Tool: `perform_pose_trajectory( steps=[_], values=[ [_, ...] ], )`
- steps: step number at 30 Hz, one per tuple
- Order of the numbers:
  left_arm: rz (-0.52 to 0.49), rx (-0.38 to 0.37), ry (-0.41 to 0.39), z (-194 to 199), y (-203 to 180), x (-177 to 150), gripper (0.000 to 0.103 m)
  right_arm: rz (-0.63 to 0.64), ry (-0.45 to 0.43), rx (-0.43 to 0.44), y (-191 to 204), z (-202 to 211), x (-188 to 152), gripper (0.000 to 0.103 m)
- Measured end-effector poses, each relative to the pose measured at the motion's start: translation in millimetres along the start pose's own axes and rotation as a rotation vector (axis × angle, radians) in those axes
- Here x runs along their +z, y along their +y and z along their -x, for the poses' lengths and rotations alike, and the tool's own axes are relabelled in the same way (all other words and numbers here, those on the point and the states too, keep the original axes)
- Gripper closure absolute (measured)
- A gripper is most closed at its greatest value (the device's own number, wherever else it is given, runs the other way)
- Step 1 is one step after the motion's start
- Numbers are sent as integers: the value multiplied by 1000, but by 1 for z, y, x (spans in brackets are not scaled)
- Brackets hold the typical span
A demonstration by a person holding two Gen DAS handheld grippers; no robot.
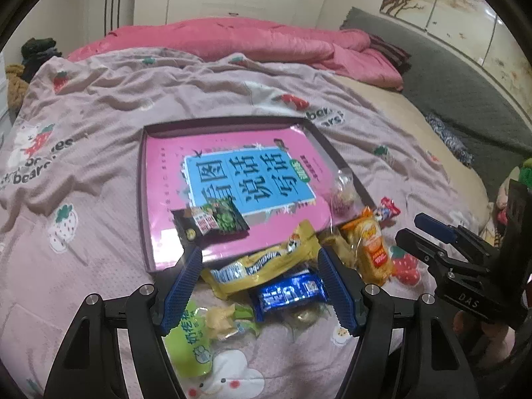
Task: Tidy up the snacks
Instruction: 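Withdraw both tools from the tray back toward the snack pile, then grasp the gold wafer bar with the left tool while the right tool grasps the orange rice-cracker bag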
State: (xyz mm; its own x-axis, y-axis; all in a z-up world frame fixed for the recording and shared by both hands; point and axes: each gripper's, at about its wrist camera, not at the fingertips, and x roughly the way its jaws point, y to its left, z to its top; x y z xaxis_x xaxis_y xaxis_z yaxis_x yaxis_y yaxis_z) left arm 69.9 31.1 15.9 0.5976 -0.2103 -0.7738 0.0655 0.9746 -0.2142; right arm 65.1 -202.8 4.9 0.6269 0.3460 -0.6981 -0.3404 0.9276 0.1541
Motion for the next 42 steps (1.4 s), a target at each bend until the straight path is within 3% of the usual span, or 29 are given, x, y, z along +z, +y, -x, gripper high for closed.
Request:
perform_pose_trajectory(
  steps=[10,33,42],
  values=[
    [-50,21,54,-20,-10,-12,29,15,94,-51,-8,-17,-19,42],
    [-136,149,93,-62,-24,-14,29,59,168,-55,-6,-46,-31,42],
    [-97,156,86,-63,-26,-12,29,134,182,-70,6,-58,-33,57]
  ],
)
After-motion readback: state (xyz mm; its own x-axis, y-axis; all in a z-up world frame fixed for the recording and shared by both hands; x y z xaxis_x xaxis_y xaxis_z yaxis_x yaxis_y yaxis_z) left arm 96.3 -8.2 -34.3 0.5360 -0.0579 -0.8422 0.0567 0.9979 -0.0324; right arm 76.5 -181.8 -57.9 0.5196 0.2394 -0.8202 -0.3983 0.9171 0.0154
